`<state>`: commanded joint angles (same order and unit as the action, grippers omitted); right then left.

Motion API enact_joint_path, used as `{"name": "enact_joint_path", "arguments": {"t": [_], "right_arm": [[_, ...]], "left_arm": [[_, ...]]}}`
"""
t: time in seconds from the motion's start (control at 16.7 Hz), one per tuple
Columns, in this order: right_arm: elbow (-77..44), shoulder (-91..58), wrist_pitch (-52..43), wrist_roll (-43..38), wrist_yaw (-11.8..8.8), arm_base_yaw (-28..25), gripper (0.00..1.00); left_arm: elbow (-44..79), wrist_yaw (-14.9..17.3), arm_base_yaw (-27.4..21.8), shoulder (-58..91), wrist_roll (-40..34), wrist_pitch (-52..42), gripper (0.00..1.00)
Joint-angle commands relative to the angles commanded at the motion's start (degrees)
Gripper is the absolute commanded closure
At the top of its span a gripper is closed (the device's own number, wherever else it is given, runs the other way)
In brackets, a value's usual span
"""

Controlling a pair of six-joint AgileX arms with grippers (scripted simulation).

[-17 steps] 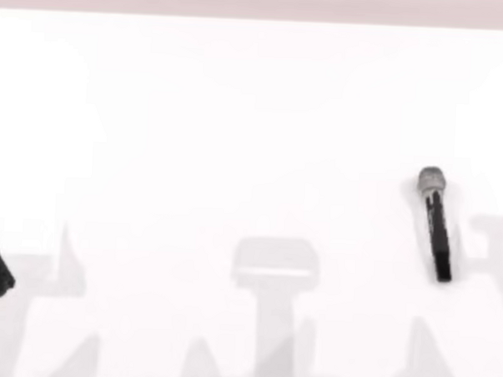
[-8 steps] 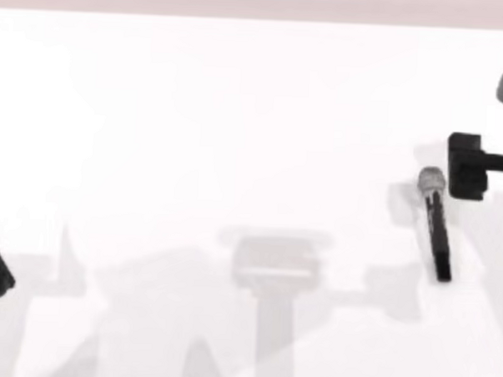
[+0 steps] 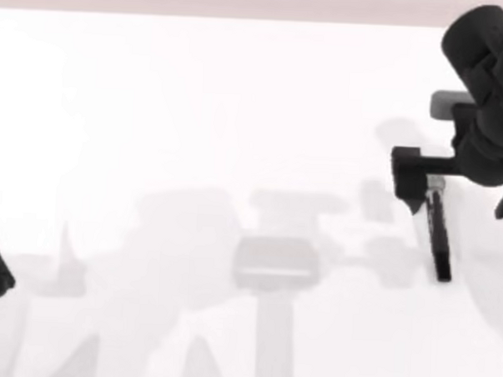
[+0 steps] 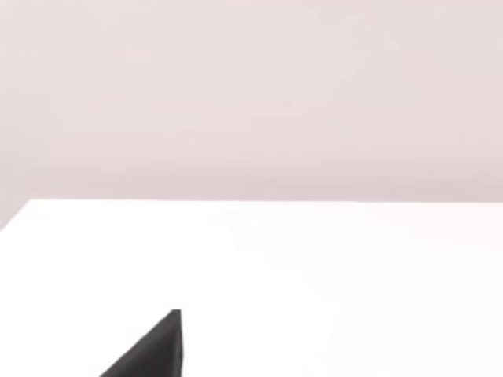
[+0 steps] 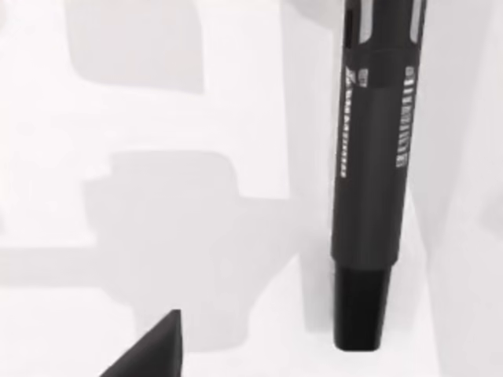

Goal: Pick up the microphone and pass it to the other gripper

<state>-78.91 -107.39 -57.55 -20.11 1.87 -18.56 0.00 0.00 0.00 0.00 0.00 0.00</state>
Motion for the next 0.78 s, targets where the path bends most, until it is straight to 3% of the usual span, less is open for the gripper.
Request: {"name": "enact_joint_path", "arguments": {"t": [0.42,0.78], "right_arm": [[1.4,-1.1,2.3,0.2,0.0,0.2,0.0],[8.3,-8.7,17.4,0.3,0.0,0.4,0.0]], "left_arm": [[0.0,0.0,0.0,0.0,0.0,0.0,0.0],[0.0,0.0,0.0,0.0,0.0,0.0,0.0]]}}
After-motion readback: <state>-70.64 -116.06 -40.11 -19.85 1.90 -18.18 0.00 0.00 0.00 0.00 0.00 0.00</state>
